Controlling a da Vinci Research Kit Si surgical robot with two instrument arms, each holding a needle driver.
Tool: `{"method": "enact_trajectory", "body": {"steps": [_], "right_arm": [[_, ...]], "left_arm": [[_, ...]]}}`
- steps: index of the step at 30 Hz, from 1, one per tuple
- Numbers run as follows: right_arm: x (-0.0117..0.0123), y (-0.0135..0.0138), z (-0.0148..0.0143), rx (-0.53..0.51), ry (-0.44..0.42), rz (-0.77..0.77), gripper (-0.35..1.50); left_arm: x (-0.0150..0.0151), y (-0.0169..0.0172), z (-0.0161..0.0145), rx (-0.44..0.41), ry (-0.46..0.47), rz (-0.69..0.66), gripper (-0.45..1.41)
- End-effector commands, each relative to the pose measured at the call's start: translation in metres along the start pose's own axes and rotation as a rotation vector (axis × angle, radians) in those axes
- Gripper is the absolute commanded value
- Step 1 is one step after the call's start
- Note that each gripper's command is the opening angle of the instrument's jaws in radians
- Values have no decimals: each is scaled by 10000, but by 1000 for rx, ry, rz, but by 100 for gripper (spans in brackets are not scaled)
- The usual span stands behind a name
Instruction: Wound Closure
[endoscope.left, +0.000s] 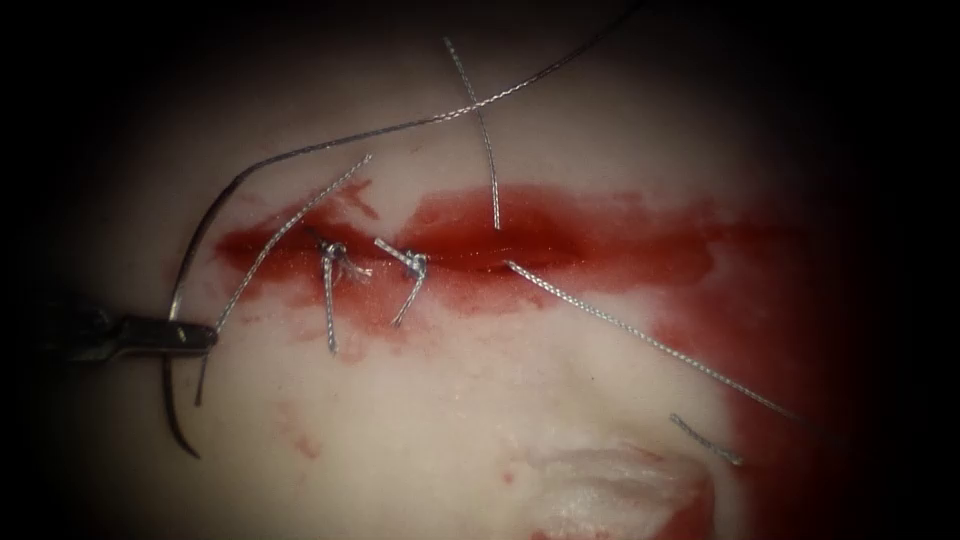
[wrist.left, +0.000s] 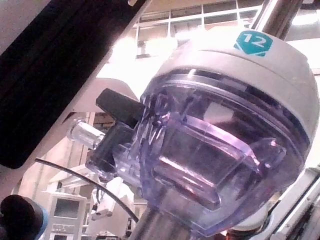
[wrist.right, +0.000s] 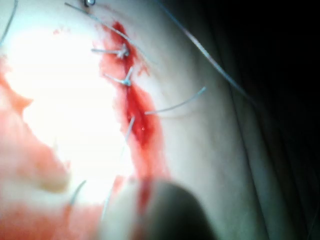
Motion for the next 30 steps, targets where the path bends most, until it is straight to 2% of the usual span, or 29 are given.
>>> {"method": "enact_trajectory", "body": {"steps": [1,14,17,18,20,21,22,23,24,25,26,28,30], "right_arm": [[8,0,-7,-6,2,-13,-35],[-2,3,-10,-13,-13,-34,-35],[8,3,-18,-5,89,-30,110],[10,3,-24,-2,118,-26,120],[16,2,-45,22,204,-15,123],[23,-1,-69,39,350,6,113],[35,-9,-98,30,596,10,110],[35,-9,-98,30,596,10,110],[53,-20,-124,-22,775,-64,94],[53,-20,-124,-22,775,-64,94],[62,-24,-132,-27,825,-91,94],[106,-41,-153,103,947,-105,93],[127,-49,-153,178,1031,-97,88]], "left_arm": [[-8,-10,2,5,-4,3,-45],[-8,-10,3,23,-3,-3,-45],[-7,-11,3,30,6,-15,-45],[-7,-11,4,36,11,-27,-45],[-6,-13,5,61,18,-40,-45],[-4,-15,9,88,25,-52,-45],[-1,-18,14,115,44,-75,-45],[-1,-18,14,115,44,-75,-45],[2,-20,21,159,58,-98,-45],[2,-20,21,159,58,-98,-45],[3,-21,26,187,67,-116,-45],[9,-29,50,383,135,-192,-45],[12,-32,61,485,176,-199,-45]]}}
